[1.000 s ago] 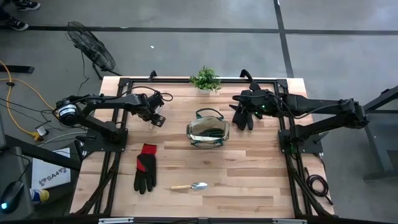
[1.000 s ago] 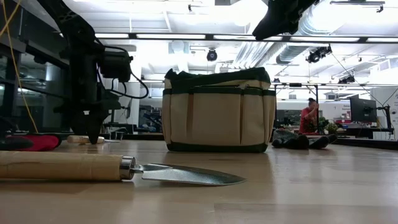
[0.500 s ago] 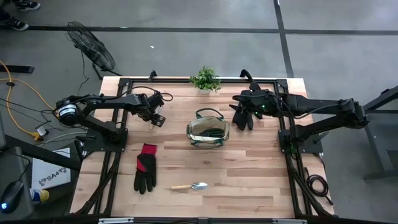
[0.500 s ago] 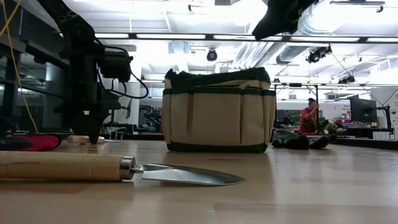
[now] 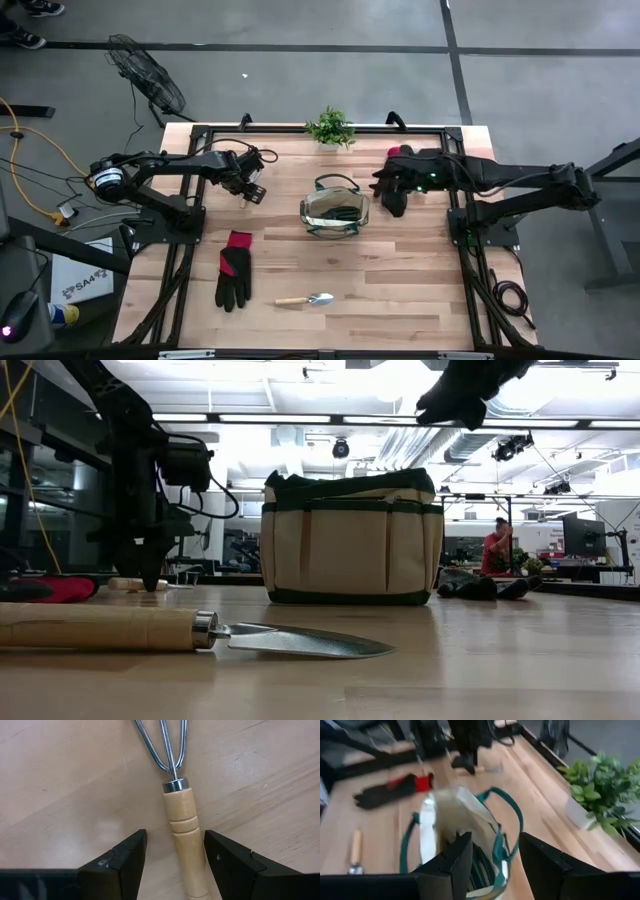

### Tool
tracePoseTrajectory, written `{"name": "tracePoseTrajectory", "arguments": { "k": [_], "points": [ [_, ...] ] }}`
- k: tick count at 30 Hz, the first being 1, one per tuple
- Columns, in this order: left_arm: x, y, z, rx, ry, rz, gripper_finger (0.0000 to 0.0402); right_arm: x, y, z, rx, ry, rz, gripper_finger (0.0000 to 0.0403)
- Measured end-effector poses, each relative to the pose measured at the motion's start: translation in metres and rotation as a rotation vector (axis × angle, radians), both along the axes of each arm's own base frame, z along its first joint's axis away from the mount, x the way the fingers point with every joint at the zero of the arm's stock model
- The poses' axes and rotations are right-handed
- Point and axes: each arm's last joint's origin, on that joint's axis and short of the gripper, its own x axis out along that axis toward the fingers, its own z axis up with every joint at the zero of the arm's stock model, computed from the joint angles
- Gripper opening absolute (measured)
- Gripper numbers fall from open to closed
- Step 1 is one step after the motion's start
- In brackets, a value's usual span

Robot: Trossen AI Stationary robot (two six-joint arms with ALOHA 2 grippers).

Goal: Pick & Place Garden tools in Gardening bag
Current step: Put the brown hand rake into the gardening bag

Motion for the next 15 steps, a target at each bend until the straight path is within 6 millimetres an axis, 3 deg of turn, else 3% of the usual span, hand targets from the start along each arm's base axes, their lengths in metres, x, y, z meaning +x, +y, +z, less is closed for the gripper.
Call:
{"name": "tracePoseTrajectory", "arguments": {
  "k": [8,15],
  "points": [
    [0.000,0.000,0.000,0.000,0.001,0.000,0.0198,-0.040,0.001,-0.021,0.020,-0.232,0.009,0.0154],
    [0.000,0.000,0.000,0.001,0.001,0.000,0.0198,-0.067,0.000,-0.061,0.066,-0.375,0.032,0.0154]
  ]
}}
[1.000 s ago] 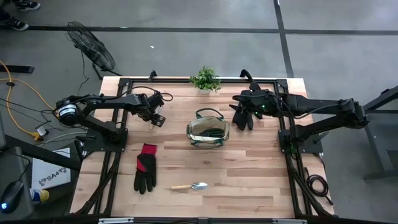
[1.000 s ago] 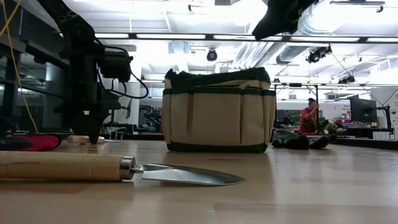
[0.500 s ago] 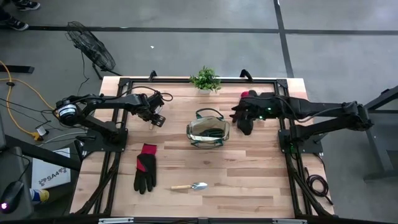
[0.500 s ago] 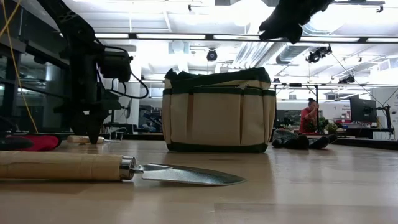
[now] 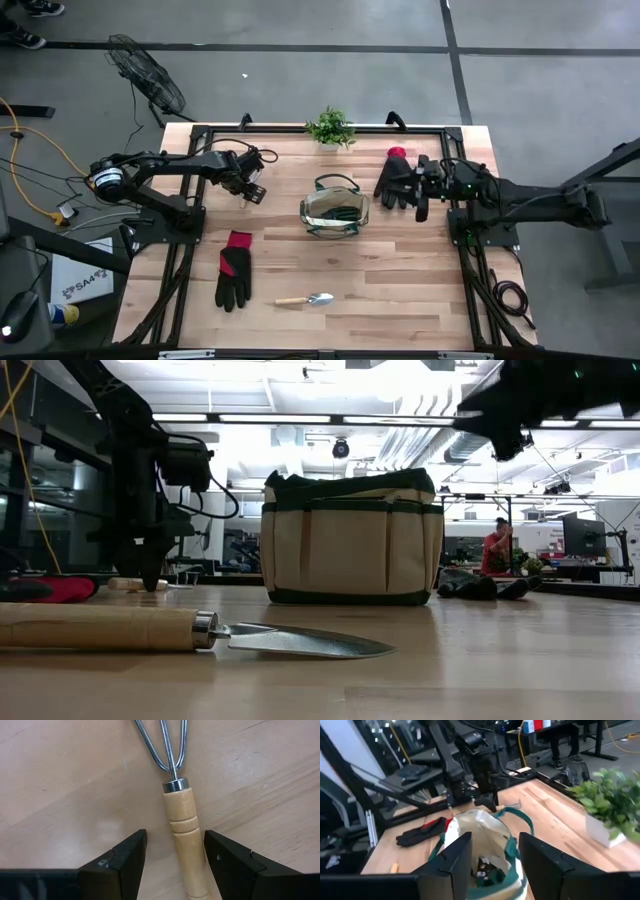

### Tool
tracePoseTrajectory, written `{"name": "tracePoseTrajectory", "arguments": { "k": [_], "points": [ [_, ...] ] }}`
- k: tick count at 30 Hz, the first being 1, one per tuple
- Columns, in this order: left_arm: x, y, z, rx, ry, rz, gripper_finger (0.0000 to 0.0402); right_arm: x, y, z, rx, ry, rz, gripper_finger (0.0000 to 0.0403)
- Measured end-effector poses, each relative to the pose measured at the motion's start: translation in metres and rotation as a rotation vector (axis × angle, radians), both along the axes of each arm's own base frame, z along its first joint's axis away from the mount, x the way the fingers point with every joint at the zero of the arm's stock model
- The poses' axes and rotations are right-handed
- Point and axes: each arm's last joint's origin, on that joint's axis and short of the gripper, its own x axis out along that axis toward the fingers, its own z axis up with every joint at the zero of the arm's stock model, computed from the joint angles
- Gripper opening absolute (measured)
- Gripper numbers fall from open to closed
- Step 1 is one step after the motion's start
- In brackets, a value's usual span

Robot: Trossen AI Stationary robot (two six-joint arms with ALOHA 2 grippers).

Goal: Pick & Place Garden tools in Gardening bag
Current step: Put the brown hand rake into the gardening bag

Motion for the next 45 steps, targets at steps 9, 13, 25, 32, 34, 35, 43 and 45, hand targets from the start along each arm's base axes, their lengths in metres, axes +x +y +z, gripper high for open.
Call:
{"name": "tracePoseTrajectory", "arguments": {
  "k": [9,13,25,32,34,35,43,45],
  "points": [
    [0.000,0.000,0.000,-0.001,0.000,0.000,0.0198,-0.012,0.002,-0.041,0.054,-0.045,0.019,0.0154],
    [0.000,0.000,0.000,-0.001,0.000,0.000,0.0198,-0.013,0.004,-0.052,0.059,-0.052,0.060,0.0154],
    [0.000,0.000,0.000,-0.001,0.000,-0.002,0.0198,-0.015,0.010,-0.077,0.116,-0.057,0.094,0.0154],
    [0.000,0.000,0.000,-0.002,0.003,-0.008,0.0198,-0.018,0.012,-0.089,0.130,-0.060,0.089,0.0153],
    [0.000,0.000,0.000,-0.002,0.003,-0.008,0.0198,-0.019,0.012,-0.089,0.130,-0.058,0.094,0.0153],
    [0.000,0.000,0.000,-0.001,0.003,-0.008,0.0198,-0.020,0.012,-0.089,0.127,-0.056,0.095,0.0153],
    [0.000,0.000,0.000,-0.002,0.004,-0.010,0.0198,-0.026,0.013,-0.091,0.128,-0.032,0.095,0.0153],
    [0.000,0.000,0.000,-0.002,0.004,-0.010,0.0198,-0.028,0.014,-0.090,0.125,-0.036,0.109,0.0153]
  ]
}}
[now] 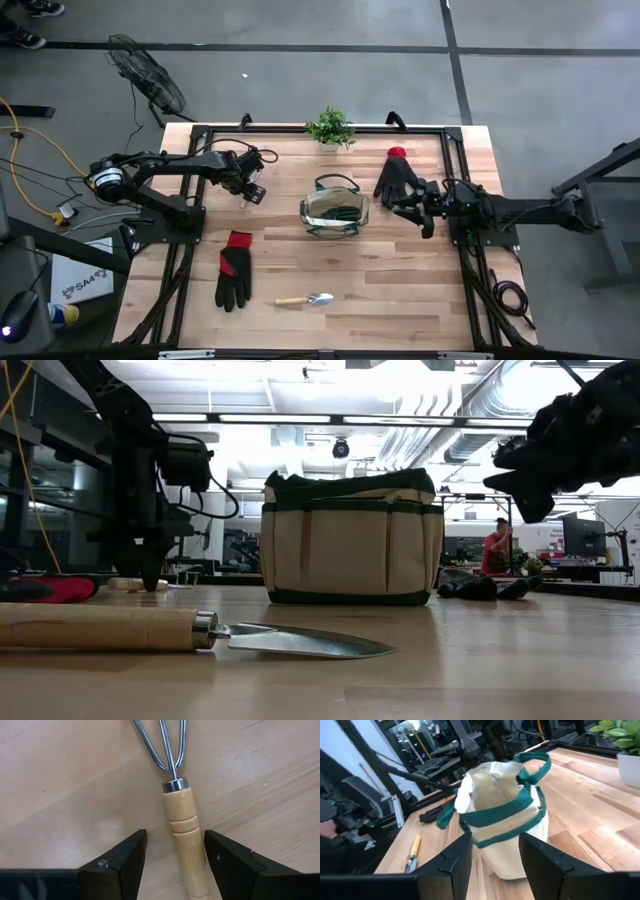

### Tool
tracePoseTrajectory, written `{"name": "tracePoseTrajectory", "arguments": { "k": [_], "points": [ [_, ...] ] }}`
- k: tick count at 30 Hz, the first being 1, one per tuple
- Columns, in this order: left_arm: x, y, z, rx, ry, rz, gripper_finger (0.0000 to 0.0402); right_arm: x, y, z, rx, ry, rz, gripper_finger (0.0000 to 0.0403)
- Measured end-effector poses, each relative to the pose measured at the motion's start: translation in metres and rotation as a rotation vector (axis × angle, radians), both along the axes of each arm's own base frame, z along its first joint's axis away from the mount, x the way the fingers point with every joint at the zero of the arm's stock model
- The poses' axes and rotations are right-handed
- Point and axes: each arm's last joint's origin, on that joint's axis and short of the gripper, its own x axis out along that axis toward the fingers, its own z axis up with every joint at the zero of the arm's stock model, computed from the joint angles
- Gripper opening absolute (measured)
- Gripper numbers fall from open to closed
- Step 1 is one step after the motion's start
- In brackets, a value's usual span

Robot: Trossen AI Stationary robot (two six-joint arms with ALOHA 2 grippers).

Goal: Pick & Place Garden tools in Gardening bag
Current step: Put the brown hand rake into the gardening bag

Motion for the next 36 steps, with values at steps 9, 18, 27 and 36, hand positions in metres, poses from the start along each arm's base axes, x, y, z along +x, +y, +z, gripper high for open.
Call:
{"name": "tracePoseTrajectory", "arguments": {
  "k": [9,18,27,36],
  "points": [
    [-0.0001,-0.0001,0.0000,0.002,0.003,-0.009,0.0198,-0.0082,0.0003,-0.0043,-0.034,0.041,-0.018,0.0153],
    [0.0000,0.0000,0.0000,0.005,0.003,-0.008,0.0198,-0.0097,-0.0017,-0.0046,-0.163,0.052,-0.080,0.0153],
    [0.0001,-0.0003,-0.0001,-0.007,-0.004,-0.007,0.0198,-0.0098,-0.0018,-0.0051,-0.207,0.060,-0.078,0.0153],
    [0.0000,-0.0005,-0.0002,-0.012,-0.005,0.000,0.0198,-0.0096,-0.0015,-0.0042,-0.153,0.044,-0.073,0.0153]
  ]
}}
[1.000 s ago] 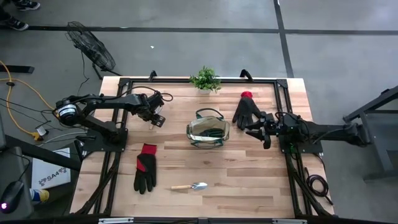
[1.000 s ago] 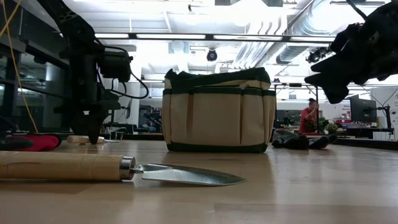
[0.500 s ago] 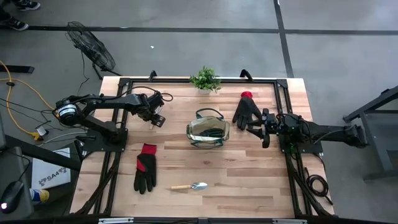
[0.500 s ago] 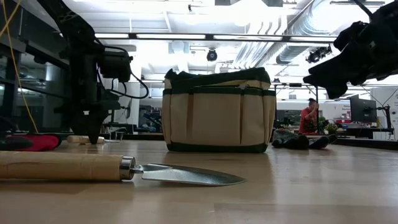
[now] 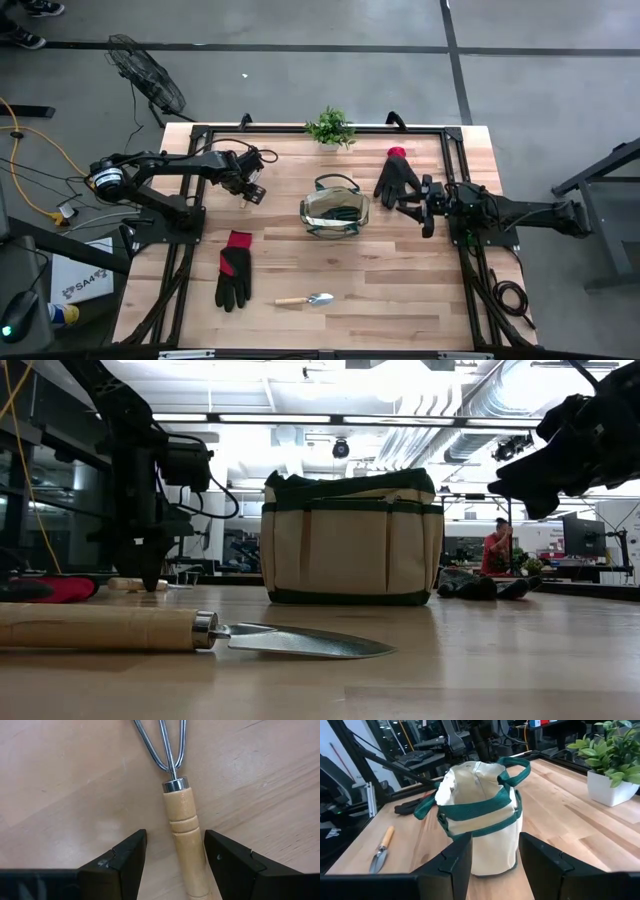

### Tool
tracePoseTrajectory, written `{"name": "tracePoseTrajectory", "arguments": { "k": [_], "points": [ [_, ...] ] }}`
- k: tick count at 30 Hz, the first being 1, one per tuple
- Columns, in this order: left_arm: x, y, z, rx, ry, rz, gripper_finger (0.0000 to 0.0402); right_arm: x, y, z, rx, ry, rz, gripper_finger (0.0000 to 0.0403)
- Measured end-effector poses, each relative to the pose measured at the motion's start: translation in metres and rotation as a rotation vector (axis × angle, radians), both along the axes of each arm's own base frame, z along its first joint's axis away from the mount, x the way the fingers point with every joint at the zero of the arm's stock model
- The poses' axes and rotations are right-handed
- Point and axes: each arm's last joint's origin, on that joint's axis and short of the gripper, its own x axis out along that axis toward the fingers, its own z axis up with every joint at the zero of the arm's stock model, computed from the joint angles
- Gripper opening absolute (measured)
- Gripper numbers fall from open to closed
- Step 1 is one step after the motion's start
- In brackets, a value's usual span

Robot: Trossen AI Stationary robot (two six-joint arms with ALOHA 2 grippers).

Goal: Pick & Place Garden tools in Gardening bag
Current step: Put the brown hand rake into the gardening bag

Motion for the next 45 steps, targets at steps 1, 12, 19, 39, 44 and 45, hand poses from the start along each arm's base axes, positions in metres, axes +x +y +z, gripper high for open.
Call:
{"name": "tracePoseTrajectory", "arguments": {
  "k": [1,12,19,39,44,45],
  "points": [
    [0.0000,0.0000,0.0000,0.000,0.001,-0.001,0.0198,0.0000,-0.0001,0.0000,0.000,0.000,-0.004,0.0153],
    [-0.0003,-0.0004,0.0000,-0.007,0.003,-0.020,0.0164,0.0000,-0.0002,0.0002,0.000,-0.003,-0.006,0.0153],
    [-0.0002,-0.0004,0.0000,-0.007,0.003,-0.030,0.0110,0.0000,-0.0002,0.0002,0.000,-0.003,-0.007,0.0154],
    [-0.0006,-0.0008,-0.0001,-0.007,0.014,-0.072,0.0072,0.0001,-0.0002,0.0002,0.000,-0.005,-0.007,0.0154],
    [-0.0007,-0.0008,-0.0001,-0.002,0.019,-0.088,0.0071,0.0001,-0.0002,0.0002,0.000,-0.005,-0.007,0.0154],
    [-0.0007,-0.0008,-0.0001,-0.001,0.020,-0.094,0.0071,0.0001,-0.0002,0.0002,0.000,-0.005,-0.007,0.0154]
  ]
}}
